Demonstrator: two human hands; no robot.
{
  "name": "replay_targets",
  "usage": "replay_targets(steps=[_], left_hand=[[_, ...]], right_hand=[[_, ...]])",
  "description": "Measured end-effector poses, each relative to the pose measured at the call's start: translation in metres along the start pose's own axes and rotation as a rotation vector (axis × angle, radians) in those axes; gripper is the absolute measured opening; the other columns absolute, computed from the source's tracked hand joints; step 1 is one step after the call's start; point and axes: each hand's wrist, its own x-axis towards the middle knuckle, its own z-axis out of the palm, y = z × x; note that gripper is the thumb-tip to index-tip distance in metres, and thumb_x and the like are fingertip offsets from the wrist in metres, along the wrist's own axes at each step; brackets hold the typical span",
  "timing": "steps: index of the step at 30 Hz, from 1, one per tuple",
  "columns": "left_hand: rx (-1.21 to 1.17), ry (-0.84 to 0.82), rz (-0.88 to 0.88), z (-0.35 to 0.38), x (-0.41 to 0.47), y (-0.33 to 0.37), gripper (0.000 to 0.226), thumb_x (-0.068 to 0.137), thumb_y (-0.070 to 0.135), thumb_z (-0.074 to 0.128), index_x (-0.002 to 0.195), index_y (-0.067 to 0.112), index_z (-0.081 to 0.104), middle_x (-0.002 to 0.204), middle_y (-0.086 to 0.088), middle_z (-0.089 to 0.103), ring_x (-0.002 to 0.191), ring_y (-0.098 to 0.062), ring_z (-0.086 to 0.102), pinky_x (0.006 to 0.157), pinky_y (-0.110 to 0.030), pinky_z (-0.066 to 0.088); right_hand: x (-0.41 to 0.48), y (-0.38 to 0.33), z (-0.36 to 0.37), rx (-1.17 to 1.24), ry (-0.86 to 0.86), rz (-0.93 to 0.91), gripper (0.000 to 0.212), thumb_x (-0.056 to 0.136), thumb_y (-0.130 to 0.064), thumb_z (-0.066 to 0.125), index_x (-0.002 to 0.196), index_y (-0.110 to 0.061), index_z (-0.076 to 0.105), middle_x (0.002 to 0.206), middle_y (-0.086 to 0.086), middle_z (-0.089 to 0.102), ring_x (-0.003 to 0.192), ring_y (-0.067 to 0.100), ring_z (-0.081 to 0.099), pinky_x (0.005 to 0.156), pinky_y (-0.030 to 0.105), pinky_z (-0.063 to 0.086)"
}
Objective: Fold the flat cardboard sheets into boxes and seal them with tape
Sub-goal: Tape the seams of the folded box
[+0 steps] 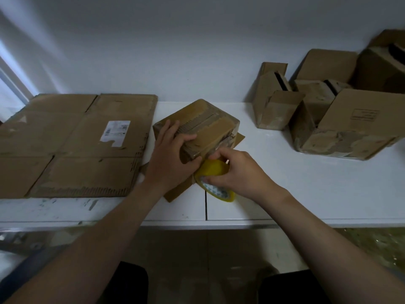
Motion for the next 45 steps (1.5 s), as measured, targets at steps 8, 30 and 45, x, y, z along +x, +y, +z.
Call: replay_targets(steps=[8, 30, 45], left_hand=[[0.031, -0.036, -0.01, -0.006, 0.004, 0.0, 0.069, 0.068, 0.066, 0.075, 0.127, 0.032, 0.064, 0.157, 0.006, 0.041, 0.152, -0.013, 0.02, 0.113, -0.038, 0.025], [-0.217, -0.016, 0.009, -0.003, 0.003, -0.004, 0.038, 0.072, 0.03, 0.087, 0.101, 0.019, 0.066, 0.148, 0.008, 0.051, 0.154, -0.015, 0.014, 0.117, -0.031, 0.016], [-0.204, -0.036, -0.328, -0.037, -0.006, -0.002, 0.059, 0.074, 0.049, 0.084, 0.122, 0.034, 0.054, 0.108, 0.011, 0.048, 0.102, -0.008, 0.049, 0.084, -0.031, 0.045]], right_hand=[[0.004, 0.002, -0.005, 0.056, -0.033, 0.051, 0.042, 0.072, -0.043, 0.086, 0.106, -0.037, 0.063, 0.107, -0.018, 0.062, 0.102, 0.008, 0.061, 0.086, 0.037, 0.058], [0.003, 0.007, -0.001, 0.133, -0.006, 0.155, 0.045, 0.073, -0.038, 0.088, 0.099, -0.03, 0.052, 0.107, -0.014, 0.06, 0.099, 0.011, 0.062, 0.073, 0.029, 0.059], [-0.012, -0.018, 0.011, -0.268, -0.085, -0.041, 0.065, 0.062, -0.082, 0.07, 0.113, -0.043, 0.057, 0.108, -0.02, 0.063, 0.096, 0.007, 0.06, 0.079, 0.034, 0.055]])
